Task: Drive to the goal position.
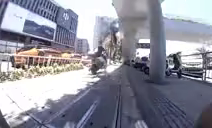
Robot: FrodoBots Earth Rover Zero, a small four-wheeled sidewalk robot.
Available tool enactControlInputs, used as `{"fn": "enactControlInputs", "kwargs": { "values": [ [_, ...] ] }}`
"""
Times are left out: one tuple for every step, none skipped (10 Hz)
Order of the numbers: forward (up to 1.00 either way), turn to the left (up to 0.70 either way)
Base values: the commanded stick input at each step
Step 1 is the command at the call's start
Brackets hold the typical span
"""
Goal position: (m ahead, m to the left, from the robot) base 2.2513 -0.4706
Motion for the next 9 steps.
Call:
{"fn": "enactControlInputs", "kwargs": {
  "values": [
    [0.7,0.14],
    [0.7,0.1],
    [0.7,0.02],
    [0.7,0.01],
    [0.7,0.0],
    [0.7,0.0],
    [0.7,0.0],
    [0.7,0.0],
    [0.7,-0.05]
  ]
}}
